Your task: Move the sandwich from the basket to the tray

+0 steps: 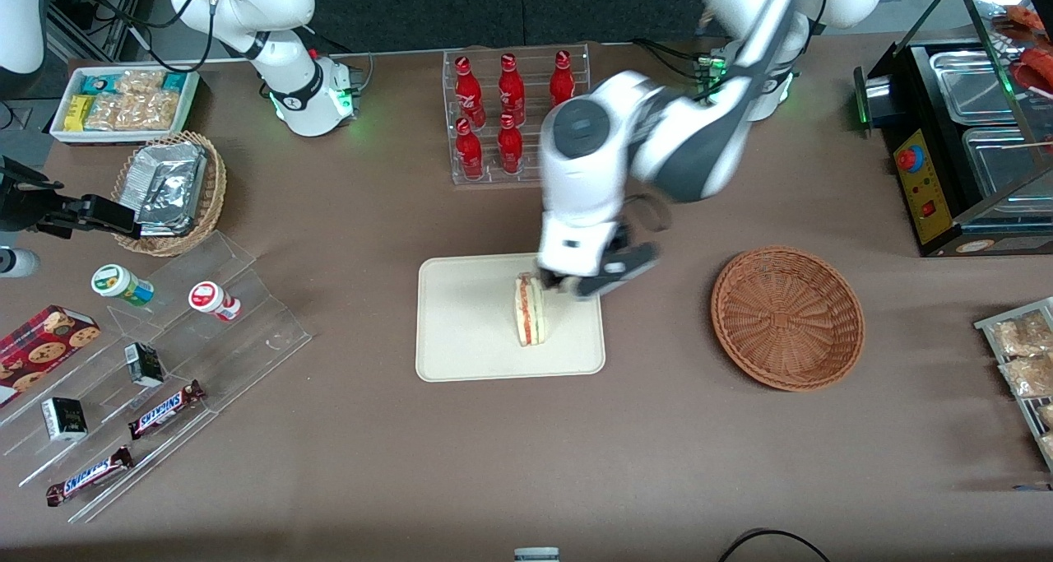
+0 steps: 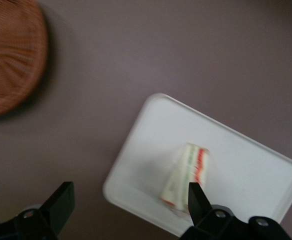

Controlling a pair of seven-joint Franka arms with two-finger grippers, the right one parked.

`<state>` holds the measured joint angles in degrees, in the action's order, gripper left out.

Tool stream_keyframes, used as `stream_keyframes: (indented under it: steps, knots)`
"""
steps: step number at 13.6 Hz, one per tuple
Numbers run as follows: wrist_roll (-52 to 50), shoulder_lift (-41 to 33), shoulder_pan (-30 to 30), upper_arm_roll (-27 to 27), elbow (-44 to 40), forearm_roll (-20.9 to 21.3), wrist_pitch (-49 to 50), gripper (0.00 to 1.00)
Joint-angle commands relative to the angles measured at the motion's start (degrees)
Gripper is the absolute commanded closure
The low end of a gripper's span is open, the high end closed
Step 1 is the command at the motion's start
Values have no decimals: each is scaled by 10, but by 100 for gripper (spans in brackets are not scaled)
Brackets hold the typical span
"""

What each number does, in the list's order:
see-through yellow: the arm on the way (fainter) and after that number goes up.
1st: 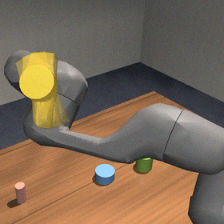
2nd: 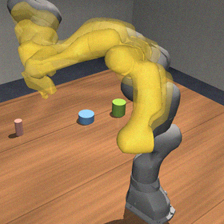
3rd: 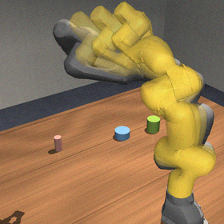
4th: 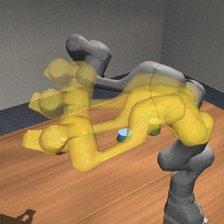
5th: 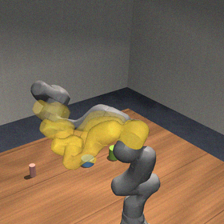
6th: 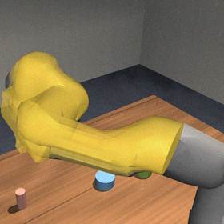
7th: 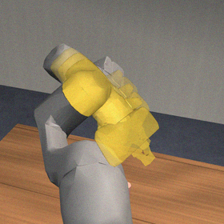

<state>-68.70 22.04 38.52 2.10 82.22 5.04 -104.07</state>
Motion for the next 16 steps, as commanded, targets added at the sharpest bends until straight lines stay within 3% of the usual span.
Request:
stream_keyframes:
  steps: [1,5,11,16]
  knots:
    - [63,-96,-57,-5,31,-3,99,0]
    - [238,-182,-156,-5,56,-25,182,0]
    - [503,-273,-284,-5,151,-42,185,0]
    - [616,-311,-358,-3,179,-44,184,0]
